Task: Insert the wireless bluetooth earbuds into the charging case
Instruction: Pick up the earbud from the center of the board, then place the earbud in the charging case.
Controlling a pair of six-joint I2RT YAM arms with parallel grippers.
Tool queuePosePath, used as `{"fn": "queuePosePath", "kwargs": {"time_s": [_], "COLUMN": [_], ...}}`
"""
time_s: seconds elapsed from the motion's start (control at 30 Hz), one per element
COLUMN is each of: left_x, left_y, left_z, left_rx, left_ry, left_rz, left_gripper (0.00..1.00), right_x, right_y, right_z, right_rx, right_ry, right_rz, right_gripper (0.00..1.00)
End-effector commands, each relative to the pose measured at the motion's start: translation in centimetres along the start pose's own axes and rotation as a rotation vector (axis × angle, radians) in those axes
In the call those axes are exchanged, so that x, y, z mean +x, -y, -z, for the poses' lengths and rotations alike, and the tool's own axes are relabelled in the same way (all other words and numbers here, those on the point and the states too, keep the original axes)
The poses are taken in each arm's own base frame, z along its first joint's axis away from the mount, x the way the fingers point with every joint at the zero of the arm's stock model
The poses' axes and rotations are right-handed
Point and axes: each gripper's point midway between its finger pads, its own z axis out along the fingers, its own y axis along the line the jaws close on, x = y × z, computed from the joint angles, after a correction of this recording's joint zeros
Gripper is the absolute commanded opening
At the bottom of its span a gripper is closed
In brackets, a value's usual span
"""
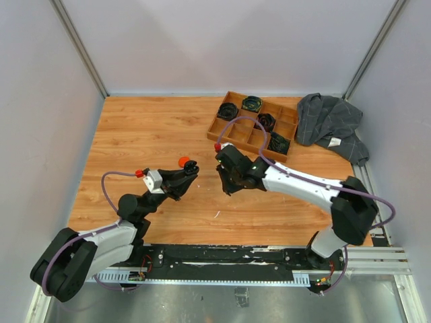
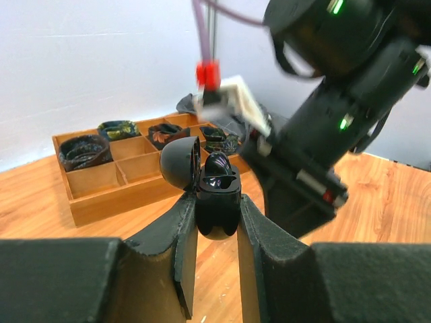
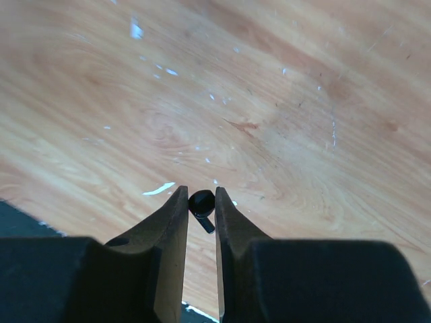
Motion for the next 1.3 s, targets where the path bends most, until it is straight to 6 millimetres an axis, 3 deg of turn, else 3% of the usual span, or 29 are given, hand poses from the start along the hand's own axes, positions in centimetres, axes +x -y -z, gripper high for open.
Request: {"fn": "queuePosePath", "kwargs": {"time_s": [0.0,0.3,0.6,0.83,1.27], "left_x": [1.0,0.9,0.8,0.6,0.3], "left_y": [1.2,2.9,4.0,4.2,4.1], "left_z": [1.4,1.3,1.3,1.4,1.4], "left_rx": [0.045,0.150,0.214,0.220,0.212], "left_ry": [-0.013,0.000,0.008,0.018,0.028], "left_rz": [-0.019,-0.016,-0.005,-0.007,-0.011], "left_gripper": [0.10,0.10,0.10,0.10,0.10], "right_x": [-3.2,-8.2,-10.8,-11.0,-10.5], "right_y": [-1.3,-4.4,-9.3,-11.7,-11.4], "right_z": [3.9,11.3,16.4,17.1,14.4], "right_rx": [-0.069,-0.279,-0.496,-0.592,-0.577], "right_ry": [0.178,0.527,0.796,0.893,0.911], "right_rz": [0.028,0.047,0.094,0.101,0.041], "right_gripper": [0.15,0.15,0.15,0.15,0.14]}}
